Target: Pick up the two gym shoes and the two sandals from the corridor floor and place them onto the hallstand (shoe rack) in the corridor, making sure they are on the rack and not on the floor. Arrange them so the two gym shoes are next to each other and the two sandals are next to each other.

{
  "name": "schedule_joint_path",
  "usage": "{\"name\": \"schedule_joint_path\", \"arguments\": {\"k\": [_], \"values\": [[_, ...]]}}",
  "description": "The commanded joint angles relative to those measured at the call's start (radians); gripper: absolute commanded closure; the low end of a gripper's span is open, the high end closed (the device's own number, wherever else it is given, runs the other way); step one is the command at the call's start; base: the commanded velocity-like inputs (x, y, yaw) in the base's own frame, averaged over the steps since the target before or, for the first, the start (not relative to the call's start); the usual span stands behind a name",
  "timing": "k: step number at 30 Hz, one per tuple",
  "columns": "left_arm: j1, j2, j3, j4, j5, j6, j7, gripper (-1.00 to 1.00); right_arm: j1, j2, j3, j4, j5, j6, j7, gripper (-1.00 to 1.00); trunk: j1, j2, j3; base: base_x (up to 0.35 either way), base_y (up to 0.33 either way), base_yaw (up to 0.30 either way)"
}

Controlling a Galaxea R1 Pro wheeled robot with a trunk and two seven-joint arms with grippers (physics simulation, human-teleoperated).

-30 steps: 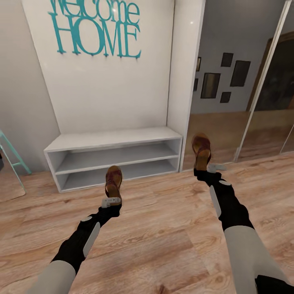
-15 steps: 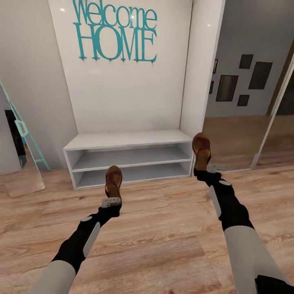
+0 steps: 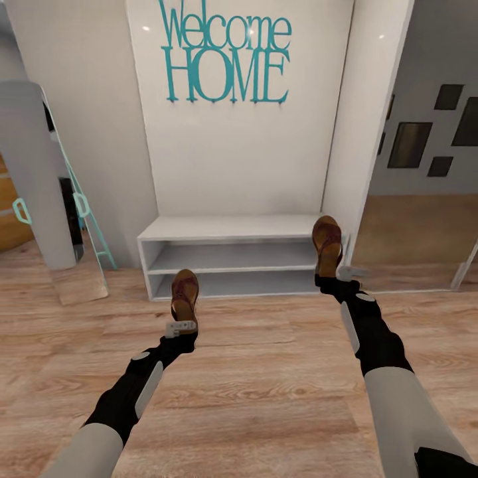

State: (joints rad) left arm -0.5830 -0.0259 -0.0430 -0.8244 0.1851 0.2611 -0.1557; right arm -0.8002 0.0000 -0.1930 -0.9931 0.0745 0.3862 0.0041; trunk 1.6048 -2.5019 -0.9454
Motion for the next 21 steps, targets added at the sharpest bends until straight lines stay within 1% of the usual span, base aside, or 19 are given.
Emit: {"name": "schedule_joint_path", "arguments": {"k": [1,21], "values": [[-0.001,0.000,0.000,-0.001,0.010,0.007,-0.001,1.00,0.000,0.000,0.000,-0.002,0.004,0.007,-0.003,1.00,0.000,0.000,-0.001,0.000,0.000,0.291],[-0.001,-0.002,-0.001,-0.001,0.010,0.006,-0.001,1.00,0.000,0.000,0.000,-0.002,0.004,0.007,-0.003,1.00,0.000,0.000,-0.001,0.000,0.000,0.293]]}}
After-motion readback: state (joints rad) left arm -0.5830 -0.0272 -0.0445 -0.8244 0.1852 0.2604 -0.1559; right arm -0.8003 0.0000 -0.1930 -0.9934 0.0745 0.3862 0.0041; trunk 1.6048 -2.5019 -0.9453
